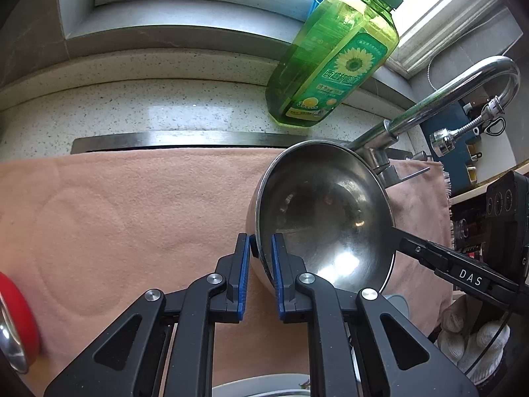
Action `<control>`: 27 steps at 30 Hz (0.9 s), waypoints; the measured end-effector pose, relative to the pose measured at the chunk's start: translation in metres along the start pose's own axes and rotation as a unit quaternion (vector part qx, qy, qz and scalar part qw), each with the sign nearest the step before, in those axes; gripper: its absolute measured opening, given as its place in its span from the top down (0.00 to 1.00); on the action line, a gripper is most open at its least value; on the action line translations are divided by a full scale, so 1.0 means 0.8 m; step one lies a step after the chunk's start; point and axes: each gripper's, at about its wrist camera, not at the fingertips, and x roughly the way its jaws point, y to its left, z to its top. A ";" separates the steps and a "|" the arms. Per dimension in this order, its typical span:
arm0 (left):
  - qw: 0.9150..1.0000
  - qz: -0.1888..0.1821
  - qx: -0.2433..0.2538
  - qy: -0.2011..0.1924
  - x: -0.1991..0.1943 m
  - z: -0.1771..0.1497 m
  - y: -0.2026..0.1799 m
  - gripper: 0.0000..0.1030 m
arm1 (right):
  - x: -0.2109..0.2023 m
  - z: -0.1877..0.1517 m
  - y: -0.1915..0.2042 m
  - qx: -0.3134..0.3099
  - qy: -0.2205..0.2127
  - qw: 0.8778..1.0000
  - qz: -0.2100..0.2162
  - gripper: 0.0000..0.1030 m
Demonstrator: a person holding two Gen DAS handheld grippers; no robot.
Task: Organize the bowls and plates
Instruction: 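Close the left gripper on the steel bowl rim and lift, then carry the large steel bowl toward the red-outside steel bowl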
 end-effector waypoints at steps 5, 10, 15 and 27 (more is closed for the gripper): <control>1.000 0.000 -0.001 0.000 -0.002 -0.002 0.000 0.89 | -0.002 -0.001 0.002 -0.001 0.000 1.000 0.001 0.87; 1.000 0.002 -0.006 -0.009 -0.011 -0.005 0.000 0.89 | -0.005 -0.004 0.011 -0.008 0.000 1.000 0.004 0.87; 1.000 0.008 -0.007 -0.020 -0.024 -0.013 0.003 0.89 | -0.012 -0.011 0.023 -0.022 -0.003 1.000 0.006 0.87; 0.998 0.015 -0.021 -0.053 -0.080 -0.043 0.022 0.89 | -0.029 -0.033 0.072 -0.063 -0.004 0.998 0.032 0.87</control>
